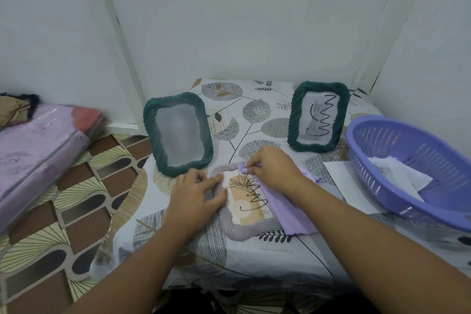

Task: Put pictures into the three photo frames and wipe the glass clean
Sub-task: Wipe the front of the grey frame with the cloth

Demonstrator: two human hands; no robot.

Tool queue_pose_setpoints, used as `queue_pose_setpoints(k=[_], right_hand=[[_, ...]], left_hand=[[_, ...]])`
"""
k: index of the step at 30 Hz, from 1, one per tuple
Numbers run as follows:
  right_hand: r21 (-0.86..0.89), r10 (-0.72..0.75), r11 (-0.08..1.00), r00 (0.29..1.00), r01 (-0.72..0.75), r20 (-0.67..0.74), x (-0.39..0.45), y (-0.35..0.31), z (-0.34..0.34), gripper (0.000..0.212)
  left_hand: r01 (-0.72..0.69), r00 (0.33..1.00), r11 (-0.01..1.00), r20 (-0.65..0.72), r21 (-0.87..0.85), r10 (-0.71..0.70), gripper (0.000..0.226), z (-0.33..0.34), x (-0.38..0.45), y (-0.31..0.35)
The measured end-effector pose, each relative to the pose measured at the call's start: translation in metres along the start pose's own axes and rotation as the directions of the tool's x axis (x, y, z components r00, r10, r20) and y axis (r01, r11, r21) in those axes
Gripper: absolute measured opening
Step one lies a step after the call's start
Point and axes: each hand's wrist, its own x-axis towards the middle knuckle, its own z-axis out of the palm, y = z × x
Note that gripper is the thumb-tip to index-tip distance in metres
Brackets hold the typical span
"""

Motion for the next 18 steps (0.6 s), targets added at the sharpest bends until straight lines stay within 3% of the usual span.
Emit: queue_pose_setpoints(k=[3,9,13,18], right_hand=[[-0.060,-0.009,0.998,0.999,0.011,0.033,-0.006,0.007,-0.006,0.016],[-0.051,0.021,0.998,0.999,-0.023,-0.029,-0.007,0.000,0.003,0.012],[-0.014,0.019,1.000,0.999,-0.018,0.029,-0.017,0.009,-0.003,0.015],[0.042,0.039,0.998,0.999,-0.038,-0.030,-0.012,0.000,0.001,0.018]], left_hand=[[0.001,1.000,1.000,-0.001,-0.015,-0.001,0.067,-0.001,0.000,0.001],[0.003,1.000,1.000,-0.020,-0.024,-0.004,0.068,0.000,-0.001,0.001],[0.005,1.000,1.000,-0.011,-0.027,-0.005,0.069,-0.001,0.000,0.002],[0.009,1.000,1.000,-0.008,-0.017,-0.009,0.068,-0.001,-0.001,0.001]])
